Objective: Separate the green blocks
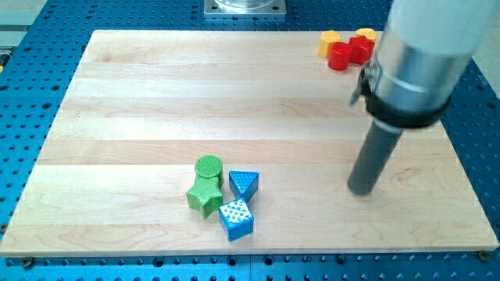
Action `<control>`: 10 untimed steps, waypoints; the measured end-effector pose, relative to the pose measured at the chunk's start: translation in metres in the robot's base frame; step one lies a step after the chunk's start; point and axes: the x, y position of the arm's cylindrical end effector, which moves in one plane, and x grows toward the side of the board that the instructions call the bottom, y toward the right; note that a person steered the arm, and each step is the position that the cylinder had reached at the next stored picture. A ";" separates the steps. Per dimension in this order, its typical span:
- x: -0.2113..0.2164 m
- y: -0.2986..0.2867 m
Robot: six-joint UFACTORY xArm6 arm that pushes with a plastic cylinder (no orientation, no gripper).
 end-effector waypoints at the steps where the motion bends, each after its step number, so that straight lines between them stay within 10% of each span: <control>1: 0.022 -0.031; 5: 0.000 -0.256; 10: -0.071 -0.061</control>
